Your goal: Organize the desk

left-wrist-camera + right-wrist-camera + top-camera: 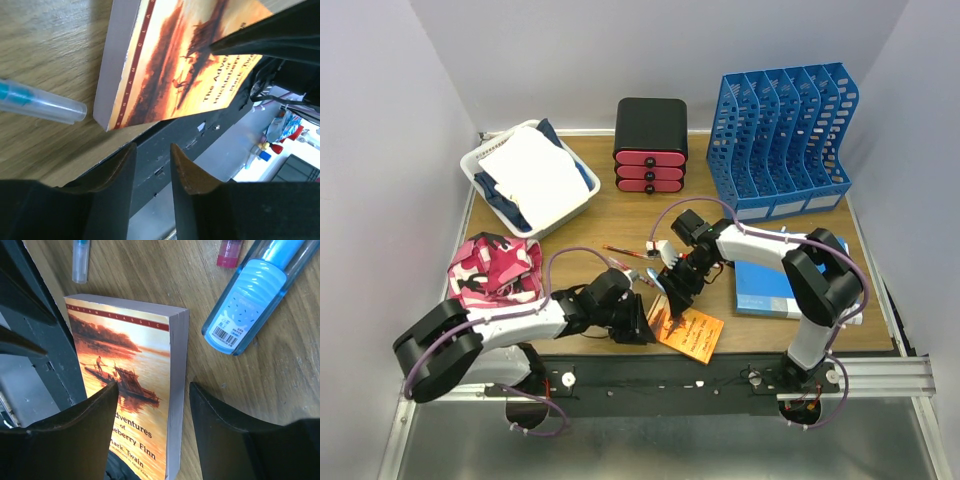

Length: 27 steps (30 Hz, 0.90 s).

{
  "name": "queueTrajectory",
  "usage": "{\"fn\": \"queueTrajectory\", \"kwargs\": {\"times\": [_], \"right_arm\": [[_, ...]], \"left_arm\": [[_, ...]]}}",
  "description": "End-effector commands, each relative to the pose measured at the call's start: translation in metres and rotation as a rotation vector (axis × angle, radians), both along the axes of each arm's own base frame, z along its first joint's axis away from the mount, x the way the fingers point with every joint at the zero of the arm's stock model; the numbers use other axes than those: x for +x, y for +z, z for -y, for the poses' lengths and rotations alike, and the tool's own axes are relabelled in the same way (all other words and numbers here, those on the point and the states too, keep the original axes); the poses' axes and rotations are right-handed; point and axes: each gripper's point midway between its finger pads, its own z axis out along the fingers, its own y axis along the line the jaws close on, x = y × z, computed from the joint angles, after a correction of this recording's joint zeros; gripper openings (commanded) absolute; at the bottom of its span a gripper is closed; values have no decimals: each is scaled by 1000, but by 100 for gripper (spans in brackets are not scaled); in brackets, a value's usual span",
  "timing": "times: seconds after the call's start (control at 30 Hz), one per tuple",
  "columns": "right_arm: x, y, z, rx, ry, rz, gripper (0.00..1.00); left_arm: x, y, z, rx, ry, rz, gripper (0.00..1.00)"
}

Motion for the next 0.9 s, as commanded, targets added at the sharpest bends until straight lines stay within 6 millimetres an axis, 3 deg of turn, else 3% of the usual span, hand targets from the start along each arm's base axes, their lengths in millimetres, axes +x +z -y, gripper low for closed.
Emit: {"fn": "queueTrajectory", "kwargs": {"times": [0.0,0.13,0.17,0.33,0.37,0.47,0.6,0.67,0.77,0.8,0.87], "right_arm": [[-6,-15,3,-36,6,-43,66],[-7,-13,2,-28,8,-50,63],[-9,-13,1,-21,9,-61,60],[-18,-8,-1,0,27,-117,43],[-19,-6,-2,10,35,-120,29],[-20,-2,-1,14,37,-112,3],[-14,15,0,44,43,-65,1],[0,31,1,82,19,-35,0],[22,59,10,143,-12,15,0],[31,74,7,185,-8,42,1],[45,93,16,227,-16,82,0]], "left_arm": [[4,-3,14,-33,33,-19,38],[8,-14,21,-4,20,-28,36],[8,-21,22,10,15,-42,36],[19,-17,40,-6,-14,-17,33],[19,-19,41,-3,-15,-18,33],[23,-17,44,-14,-23,-8,33],[32,-5,44,-32,-21,35,33],[40,13,46,-70,-20,93,34],[51,45,45,-119,-19,192,50],[53,50,40,-107,-14,207,65],[62,76,37,-134,-8,284,76]]}}
